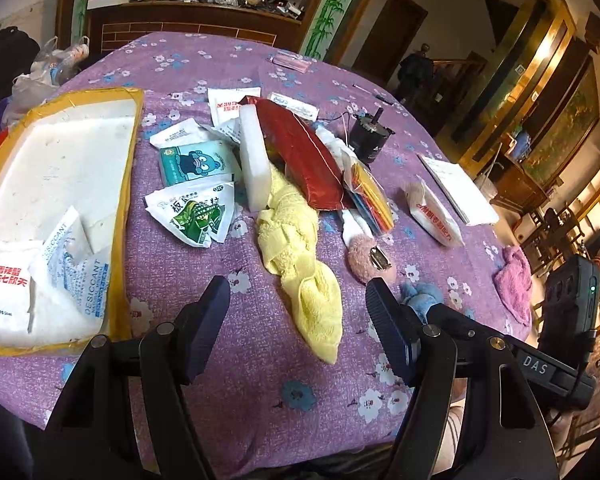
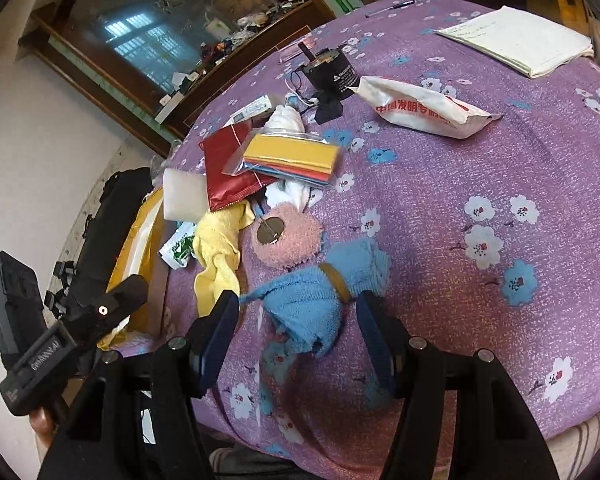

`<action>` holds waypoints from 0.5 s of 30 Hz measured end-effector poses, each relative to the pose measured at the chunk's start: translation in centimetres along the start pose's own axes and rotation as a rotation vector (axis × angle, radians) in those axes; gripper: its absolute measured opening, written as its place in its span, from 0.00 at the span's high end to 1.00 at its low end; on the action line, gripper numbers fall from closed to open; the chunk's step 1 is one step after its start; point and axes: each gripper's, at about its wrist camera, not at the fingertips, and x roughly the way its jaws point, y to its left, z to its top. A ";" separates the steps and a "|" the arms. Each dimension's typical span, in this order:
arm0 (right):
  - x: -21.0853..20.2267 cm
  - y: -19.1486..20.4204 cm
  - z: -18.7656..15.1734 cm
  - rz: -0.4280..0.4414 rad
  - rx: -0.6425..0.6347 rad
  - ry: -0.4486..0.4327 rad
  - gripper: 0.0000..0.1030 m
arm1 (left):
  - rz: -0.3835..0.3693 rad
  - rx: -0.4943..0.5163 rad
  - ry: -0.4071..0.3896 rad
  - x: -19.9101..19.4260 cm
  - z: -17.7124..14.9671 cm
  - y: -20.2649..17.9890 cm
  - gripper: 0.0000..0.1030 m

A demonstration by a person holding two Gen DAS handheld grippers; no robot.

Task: Organize soft objects
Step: 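Grasp the yellow cloth with left tool while right tool grasps the blue knitted cloth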

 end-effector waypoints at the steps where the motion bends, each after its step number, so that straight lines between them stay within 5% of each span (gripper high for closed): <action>1: 0.0 0.0 0.0 0.000 0.001 -0.002 0.40 | -0.002 0.002 0.004 0.4 0.2 0.0 0.31; 10: 1.3 -1.1 1.2 -0.020 0.060 0.006 0.40 | 0.029 0.057 0.025 6.3 3.9 -1.0 0.33; 13: 1.6 -1.2 1.6 -0.035 0.075 0.000 0.41 | 0.066 0.063 0.058 8.6 4.3 -0.7 0.58; 15: 1.9 -1.0 1.6 -0.051 0.058 0.002 0.41 | 0.072 0.058 0.050 8.7 4.0 -0.5 0.60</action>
